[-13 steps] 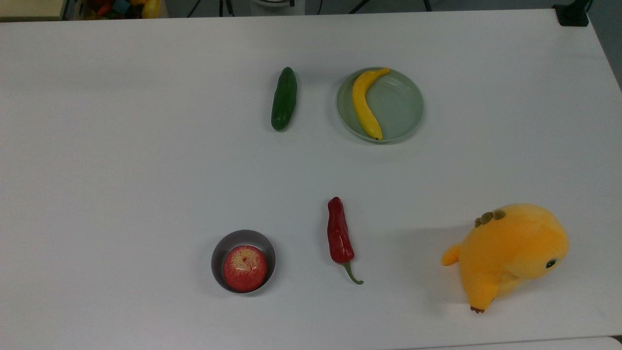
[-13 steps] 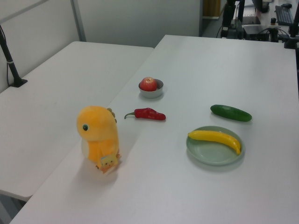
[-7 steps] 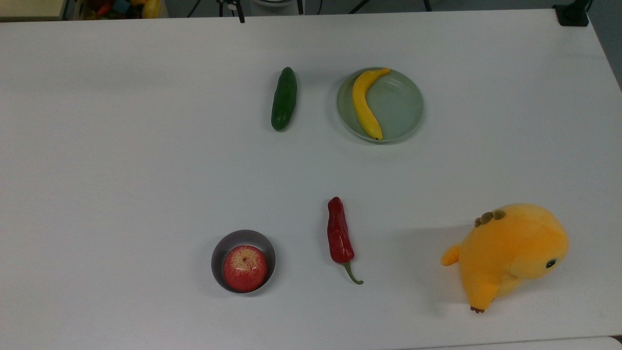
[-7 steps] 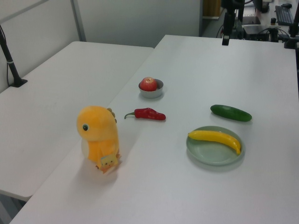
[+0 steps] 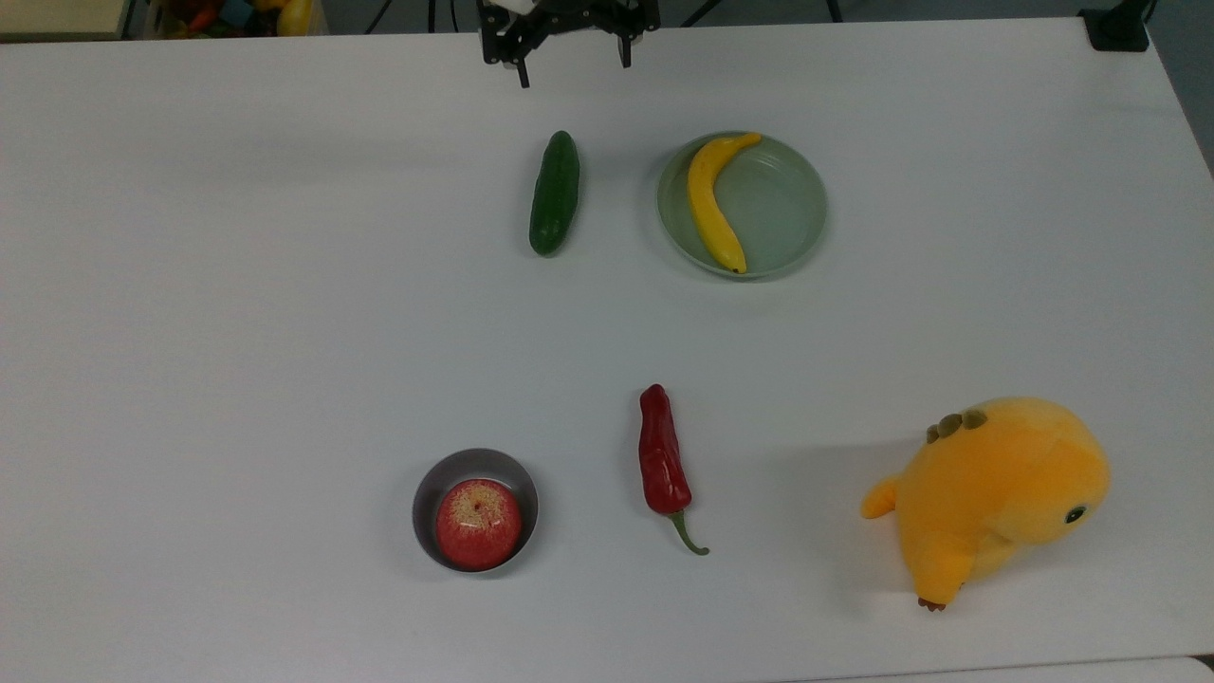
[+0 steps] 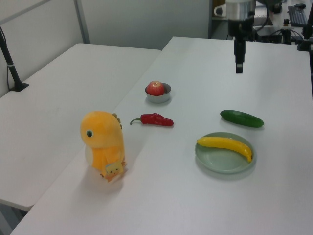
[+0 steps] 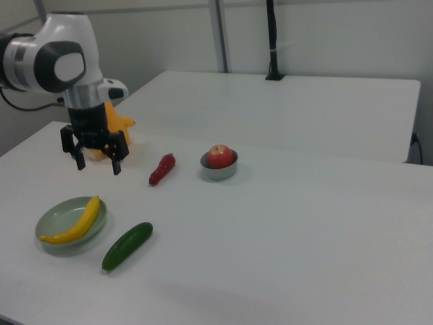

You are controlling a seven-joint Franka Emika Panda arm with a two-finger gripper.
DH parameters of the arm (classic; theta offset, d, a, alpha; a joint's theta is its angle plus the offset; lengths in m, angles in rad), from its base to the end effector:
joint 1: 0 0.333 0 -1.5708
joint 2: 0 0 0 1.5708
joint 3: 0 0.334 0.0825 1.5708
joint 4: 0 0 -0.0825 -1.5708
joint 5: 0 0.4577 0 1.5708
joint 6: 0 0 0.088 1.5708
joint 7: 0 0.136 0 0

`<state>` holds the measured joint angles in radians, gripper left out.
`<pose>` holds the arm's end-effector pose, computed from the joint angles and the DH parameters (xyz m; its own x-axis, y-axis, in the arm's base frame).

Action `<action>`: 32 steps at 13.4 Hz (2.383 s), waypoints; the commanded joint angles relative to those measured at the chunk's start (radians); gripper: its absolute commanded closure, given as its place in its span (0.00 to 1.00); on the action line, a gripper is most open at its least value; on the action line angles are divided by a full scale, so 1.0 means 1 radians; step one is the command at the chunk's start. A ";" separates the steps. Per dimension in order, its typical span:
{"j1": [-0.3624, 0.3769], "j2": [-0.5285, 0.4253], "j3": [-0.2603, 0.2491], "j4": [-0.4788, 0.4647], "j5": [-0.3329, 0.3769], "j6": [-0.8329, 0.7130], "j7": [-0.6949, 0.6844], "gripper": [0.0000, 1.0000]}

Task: Put the cucumber on the left side of the bowl
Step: 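Move the gripper over the green cucumber and lower it, then close the gripper on the green cucumber and lift it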

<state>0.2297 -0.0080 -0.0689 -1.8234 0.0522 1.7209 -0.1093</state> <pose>0.6097 0.1052 0.4933 0.9619 0.2586 -0.0884 0.2539 -0.9653 -0.0612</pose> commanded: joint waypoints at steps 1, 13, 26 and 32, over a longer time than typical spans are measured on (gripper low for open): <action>-0.010 -0.015 0.004 -0.086 -0.015 0.011 0.003 0.00; -0.023 0.130 0.004 -0.263 -0.014 0.258 0.014 0.00; -0.050 0.186 0.004 -0.286 -0.035 0.378 0.034 0.71; -0.058 0.174 0.004 -0.193 -0.026 0.371 0.039 0.91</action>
<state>0.1777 0.1838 -0.0682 -2.0701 0.0296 2.0723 -0.0859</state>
